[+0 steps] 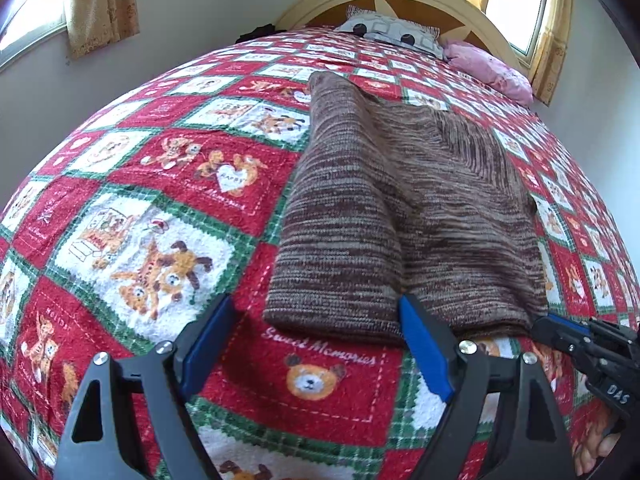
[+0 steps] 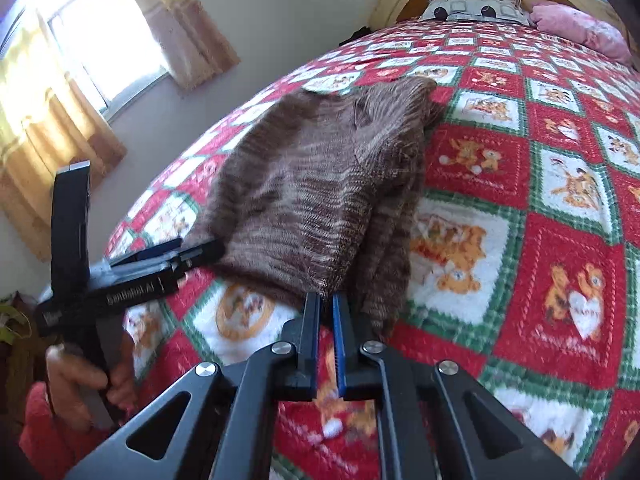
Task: Fold small clothes
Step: 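Lay the folded sweater flat and open both tools, pulling back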
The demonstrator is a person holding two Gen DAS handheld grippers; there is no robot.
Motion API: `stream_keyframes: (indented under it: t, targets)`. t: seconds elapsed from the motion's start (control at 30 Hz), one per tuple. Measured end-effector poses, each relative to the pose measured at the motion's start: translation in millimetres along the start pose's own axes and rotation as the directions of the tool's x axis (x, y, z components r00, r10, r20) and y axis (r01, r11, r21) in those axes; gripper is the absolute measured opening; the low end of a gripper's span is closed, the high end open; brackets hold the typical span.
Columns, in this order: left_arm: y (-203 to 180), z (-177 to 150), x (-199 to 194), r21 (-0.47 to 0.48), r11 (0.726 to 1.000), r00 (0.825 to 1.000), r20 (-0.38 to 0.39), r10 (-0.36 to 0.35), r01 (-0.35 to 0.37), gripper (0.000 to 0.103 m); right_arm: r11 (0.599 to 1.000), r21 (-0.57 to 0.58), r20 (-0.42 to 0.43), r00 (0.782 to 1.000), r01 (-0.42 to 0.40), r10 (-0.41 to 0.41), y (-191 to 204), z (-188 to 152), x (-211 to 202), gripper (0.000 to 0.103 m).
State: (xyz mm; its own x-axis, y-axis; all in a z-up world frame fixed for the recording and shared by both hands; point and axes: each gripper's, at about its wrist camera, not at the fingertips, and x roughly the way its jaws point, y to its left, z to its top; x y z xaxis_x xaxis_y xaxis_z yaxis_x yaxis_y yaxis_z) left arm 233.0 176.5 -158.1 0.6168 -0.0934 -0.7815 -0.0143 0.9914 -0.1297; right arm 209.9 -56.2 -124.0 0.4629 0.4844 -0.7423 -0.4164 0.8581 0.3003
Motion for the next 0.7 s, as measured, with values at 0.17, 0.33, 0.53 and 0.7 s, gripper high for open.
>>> stream_keyframes:
  t: [0.17, 0.33, 0.53, 0.7]
  targets:
    - [0.9, -6.5, -4.2, 0.024, 0.999, 0.999, 0.006, 0.037, -0.037, 0.099, 1.000, 0.017, -0.003, 1.000, 0.006, -0.006, -7.5, -4.6, 0.6, 0.005]
    - [5.4, -23.5, -17.5, 0.041, 0.990, 0.991, 0.029, 0.134, -0.135, 0.099, 0.989, 0.002, 0.024, 0.989, 0.147, -0.147, 4.9, -14.0, -15.8, 0.005]
    - [5.9, -32.1, -42.2, -0.017, 0.991, 0.988, 0.077, 0.135, -0.134, 0.099, 0.979, -0.004, 0.162, 0.967, 0.202, -0.199, 34.6, -30.4, -60.0, 0.019]
    - [-20.1, -33.0, -62.1, 0.052, 0.985, 0.979, 0.129, 0.158, -0.166, 0.101, 0.981, 0.092, 0.207, 0.961, 0.169, -0.185, 45.8, -40.3, -76.5, 0.073]
